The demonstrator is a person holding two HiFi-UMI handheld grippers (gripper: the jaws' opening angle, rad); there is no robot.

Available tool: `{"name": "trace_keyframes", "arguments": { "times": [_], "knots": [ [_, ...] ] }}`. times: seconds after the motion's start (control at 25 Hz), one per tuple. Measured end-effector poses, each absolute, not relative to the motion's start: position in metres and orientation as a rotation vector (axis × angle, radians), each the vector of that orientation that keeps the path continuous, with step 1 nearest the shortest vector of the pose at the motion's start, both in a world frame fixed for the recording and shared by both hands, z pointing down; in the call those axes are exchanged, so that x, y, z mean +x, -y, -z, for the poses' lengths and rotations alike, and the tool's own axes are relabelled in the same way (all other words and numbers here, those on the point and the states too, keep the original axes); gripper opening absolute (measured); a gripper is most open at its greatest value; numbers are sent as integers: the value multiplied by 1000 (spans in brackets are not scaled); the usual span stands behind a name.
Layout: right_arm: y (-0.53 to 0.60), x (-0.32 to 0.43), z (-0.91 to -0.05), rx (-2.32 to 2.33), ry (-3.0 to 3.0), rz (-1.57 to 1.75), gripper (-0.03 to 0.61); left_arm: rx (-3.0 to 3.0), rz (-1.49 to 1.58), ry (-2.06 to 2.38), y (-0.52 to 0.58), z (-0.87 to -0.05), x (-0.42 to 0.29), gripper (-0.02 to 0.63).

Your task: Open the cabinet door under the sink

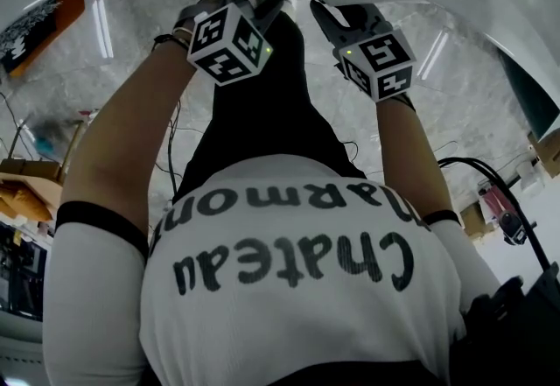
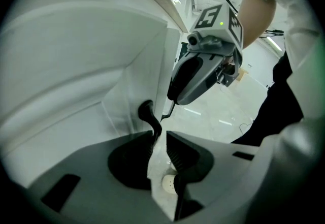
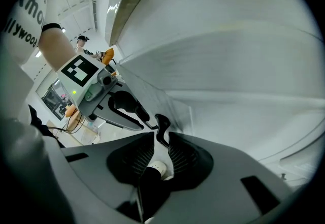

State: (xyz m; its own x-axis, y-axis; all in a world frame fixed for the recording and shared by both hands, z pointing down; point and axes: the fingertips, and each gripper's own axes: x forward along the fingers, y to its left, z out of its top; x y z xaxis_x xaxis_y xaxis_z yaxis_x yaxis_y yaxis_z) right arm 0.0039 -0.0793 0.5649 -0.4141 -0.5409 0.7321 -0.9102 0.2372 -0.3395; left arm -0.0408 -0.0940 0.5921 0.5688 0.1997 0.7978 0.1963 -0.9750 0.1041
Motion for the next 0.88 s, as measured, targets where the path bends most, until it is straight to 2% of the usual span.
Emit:
{"name": "trace_keyframes", "arguments": {
  "times": [0.88],
  "knots": [
    [46,2,-564,1290,2009,-979,78,2823,-1514,-500,75,-594,-78,63]
  ]
}}
